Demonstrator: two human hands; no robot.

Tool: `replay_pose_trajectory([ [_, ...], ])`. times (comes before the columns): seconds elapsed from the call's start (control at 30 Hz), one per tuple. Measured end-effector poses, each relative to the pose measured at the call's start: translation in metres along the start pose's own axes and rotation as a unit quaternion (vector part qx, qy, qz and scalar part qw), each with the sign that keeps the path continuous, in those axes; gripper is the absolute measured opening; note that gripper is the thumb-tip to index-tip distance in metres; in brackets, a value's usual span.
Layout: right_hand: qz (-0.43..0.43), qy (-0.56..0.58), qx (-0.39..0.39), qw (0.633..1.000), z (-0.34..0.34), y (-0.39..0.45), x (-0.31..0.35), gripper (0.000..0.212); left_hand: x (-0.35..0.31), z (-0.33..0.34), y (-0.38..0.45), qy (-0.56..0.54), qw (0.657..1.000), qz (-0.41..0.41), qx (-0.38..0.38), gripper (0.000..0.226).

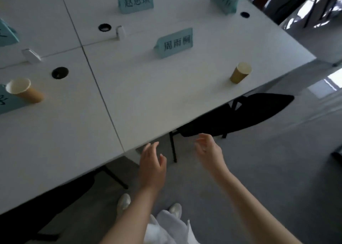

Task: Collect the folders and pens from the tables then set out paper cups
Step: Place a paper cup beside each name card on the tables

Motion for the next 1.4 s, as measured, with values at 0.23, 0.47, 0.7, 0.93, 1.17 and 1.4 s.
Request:
replay_pose_trajectory([
  [0.23, 0.016, 0.054, -0.056, 0.997, -0.102, 0.002, -0.045, 0.036, -0.109, 0.041, 0.040, 0.033, 0.993, 0.114, -0.011, 0.039],
  [0.47, 0.025, 0.062, -0.046, 0.997, -0.156, 0.063, -0.059, 0.035, -0.146, 0.078, 0.112, 0.055, 0.992, 0.108, -0.023, 0.027],
  [0.7, 0.043, 0.025, -0.009, 0.999, -0.219, 0.143, -0.066, 0.037, -0.162, 0.126, 0.191, 0.078, 0.995, 0.057, 0.008, 0.028],
  [0.93, 0.058, 0.033, -0.004, 0.998, -0.282, 0.211, -0.084, 0.040, -0.204, 0.156, 0.262, 0.120, 0.991, 0.065, 0.003, 0.031],
  [1.17, 0.024, -0.007, 0.066, 0.998, -0.309, 0.281, -0.102, 0.048, -0.226, 0.191, 0.277, 0.115, 0.993, 0.022, -0.012, 0.035],
  [1.4, -0.007, -0.046, 0.180, 0.983, -0.317, 0.330, -0.108, 0.084, -0.240, 0.218, 0.258, 0.094, 0.990, -0.071, -0.071, 0.042],
])
Point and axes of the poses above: each hand's wrist, its own y-axis towards the middle knuckle, its own z-axis out of the palm, x = y × z, the point moved 8 cm from there along y, towards the middle knuckle, and after that the axes turned 13 degrees about x, right-handed, at the moved point
